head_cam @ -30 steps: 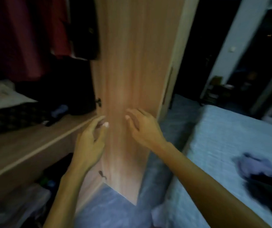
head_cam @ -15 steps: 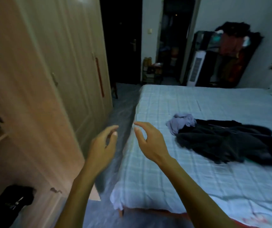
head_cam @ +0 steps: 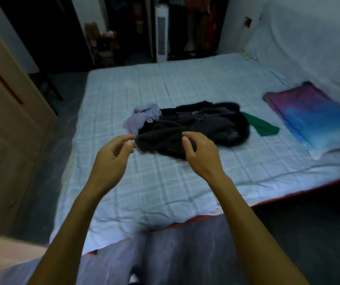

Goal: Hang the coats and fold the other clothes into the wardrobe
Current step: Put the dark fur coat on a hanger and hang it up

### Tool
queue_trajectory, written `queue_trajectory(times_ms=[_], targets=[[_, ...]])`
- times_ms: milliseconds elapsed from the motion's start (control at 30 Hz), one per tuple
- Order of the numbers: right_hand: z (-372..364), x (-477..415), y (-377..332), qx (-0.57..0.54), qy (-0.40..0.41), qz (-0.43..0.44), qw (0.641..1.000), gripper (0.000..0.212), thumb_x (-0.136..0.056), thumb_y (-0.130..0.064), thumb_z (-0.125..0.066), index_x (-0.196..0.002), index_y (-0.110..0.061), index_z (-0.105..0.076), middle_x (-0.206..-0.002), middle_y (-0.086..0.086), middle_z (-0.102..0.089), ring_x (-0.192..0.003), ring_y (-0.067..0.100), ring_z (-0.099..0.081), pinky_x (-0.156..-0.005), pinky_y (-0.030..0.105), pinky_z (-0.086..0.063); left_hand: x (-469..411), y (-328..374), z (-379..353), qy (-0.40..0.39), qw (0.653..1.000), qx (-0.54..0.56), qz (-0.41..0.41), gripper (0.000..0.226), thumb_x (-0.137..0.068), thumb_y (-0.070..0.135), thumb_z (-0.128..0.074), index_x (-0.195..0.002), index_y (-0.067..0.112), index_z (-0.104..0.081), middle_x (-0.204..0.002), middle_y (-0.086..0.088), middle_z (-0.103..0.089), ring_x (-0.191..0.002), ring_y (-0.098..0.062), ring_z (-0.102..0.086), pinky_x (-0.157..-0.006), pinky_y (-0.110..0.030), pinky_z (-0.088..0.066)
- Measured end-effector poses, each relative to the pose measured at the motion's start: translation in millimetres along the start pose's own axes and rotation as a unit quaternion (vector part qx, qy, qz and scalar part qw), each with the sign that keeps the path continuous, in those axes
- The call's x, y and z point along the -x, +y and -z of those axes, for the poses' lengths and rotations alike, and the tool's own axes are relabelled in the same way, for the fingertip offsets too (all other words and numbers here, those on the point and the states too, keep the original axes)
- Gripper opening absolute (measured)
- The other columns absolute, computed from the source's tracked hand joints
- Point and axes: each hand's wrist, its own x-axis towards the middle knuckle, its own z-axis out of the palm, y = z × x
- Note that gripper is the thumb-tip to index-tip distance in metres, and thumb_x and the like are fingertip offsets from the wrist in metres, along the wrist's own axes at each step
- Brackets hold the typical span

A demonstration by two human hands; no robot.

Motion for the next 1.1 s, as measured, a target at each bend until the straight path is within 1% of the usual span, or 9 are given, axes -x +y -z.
queue_trajectory(times_ms=[167,200,300,367,533,700,900,1000,1100], targets=[[7.9,-20.4,63.9,-0.010,-0.018,-0.079,0.997,0.030,-0.098,-0.028,-0.047,-0.120,-0.015,-0.062,-0.119,-0.001,-0.063,-0.106,0.011,-0.056,-0.084,0.014,-0.037,-45.2,-18.5,-54.7,-0.066,0.997,-0.012,0.035,0.019,-0.097,0.025,-0.049,-0.111,0.023,-0.062,-0.096,0.007,-0.066,-0.092,-0.004,-0.063,-0.080,-0.020,-0.047],[7.7,-27.4,74.9,-0.002,-0.024,-0.087,0.996,0.029,-0.098,-0.029,-0.047,-0.120,-0.016,-0.062,-0.119,-0.002,-0.063,-0.106,0.011,-0.056,-0.083,0.013,-0.036,-56.7,-23.5,-65.8,-0.072,0.997,-0.013,0.038,0.019,-0.096,0.026,-0.049,-0.112,0.024,-0.061,-0.098,0.007,-0.066,-0.093,-0.005,-0.063,-0.080,-0.020,-0.046],[11.5,-53.3,105.5,0.026,-0.027,-0.106,0.994,0.030,-0.098,-0.030,-0.047,-0.121,-0.018,-0.061,-0.120,-0.004,-0.062,-0.107,0.009,-0.055,-0.082,0.010,-0.033,-94.1,-36.0,-102.3,-0.096,0.994,-0.007,0.045,0.021,-0.097,0.028,-0.049,-0.114,0.026,-0.060,-0.100,0.009,-0.064,-0.094,0.001,-0.060,-0.075,-0.010,-0.043],[16.1,-75.5,122.4,0.049,-0.026,-0.115,0.992,0.029,-0.098,-0.030,-0.048,-0.120,-0.018,-0.061,-0.120,-0.004,-0.062,-0.108,0.008,-0.054,-0.082,0.009,-0.032,-124.1,-45.8,-126.4,-0.111,0.992,0.021,0.056,0.019,-0.097,0.026,-0.049,-0.113,0.027,-0.059,-0.102,0.009,-0.064,-0.094,0.002,-0.060,-0.078,-0.011,-0.044],[27.8,-136.3,154.5,0.098,-0.027,-0.126,0.987,0.030,-0.097,-0.031,-0.049,-0.119,-0.017,-0.063,-0.118,-0.001,-0.063,-0.103,0.013,-0.058,-0.084,0.019,-0.042,-193.7,-60.0,-179.7,-0.147,0.985,0.056,0.077,0.019,-0.096,0.023,-0.051,-0.112,0.025,-0.062,-0.103,0.004,-0.066,-0.097,-0.009,-0.062,-0.079,-0.017,-0.045],[18.0,-191.5,186.7,0.094,-0.035,-0.149,0.984,0.030,-0.096,-0.031,-0.050,-0.120,-0.017,-0.062,-0.118,-0.001,-0.064,-0.105,0.013,-0.059,-0.086,0.020,-0.044,-245.5,-64.6,-210.4,-0.165,0.981,0.066,0.083,0.017,-0.096,0.021,-0.052,-0.109,0.027,-0.062,-0.101,0.005,-0.066,-0.096,-0.007,-0.062,-0.080,-0.018,-0.046],[-5.4,-238.5,245.9,0.095,-0.092,-0.177,0.975,0.031,-0.094,-0.030,-0.054,-0.122,-0.018,-0.061,-0.121,-0.001,-0.062,-0.109,0.014,-0.058,-0.093,0.028,-0.047,-299.6,-83.9,-251.0,-0.155,0.979,0.057,0.121,0.017,-0.094,0.018,-0.054,-0.106,0.028,-0.062,-0.100,0.006,-0.067,-0.095,-0.009,-0.064,-0.084,-0.025,-0.049],[-17.7,-270.3,285.2,0.098,-0.141,-0.178,0.969,0.034,-0.094,-0.030,-0.052,-0.126,-0.019,-0.057,-0.125,-0.001,-0.059,-0.111,0.015,-0.057,-0.092,0.024,-0.044,-331.6,-90.9,-283.5,-0.157,0.977,0.036,0.140,0.019,-0.094,0.019,-0.054,-0.109,0.026,-0.063,-0.102,0.007,-0.067,-0.098,-0.006,-0.062,-0.085,-0.021,-0.046],[-39.0,-315.5,332.3,0.101,-0.191,-0.154,0.964,0.039,-0.094,-0.031,-0.052,-0.131,-0.019,-0.052,-0.131,0.001,-0.055,-0.115,0.018,-0.054,-0.096,0.032,-0.045,-366.5,-102.5,-320.1,-0.149,0.976,0.001,0.158,0.021,-0.094,0.020,-0.055,-0.113,0.022,-0.063,-0.105,0.009,-0.065,-0.096,0.001,-0.059,-0.083,-0.015,-0.043]])
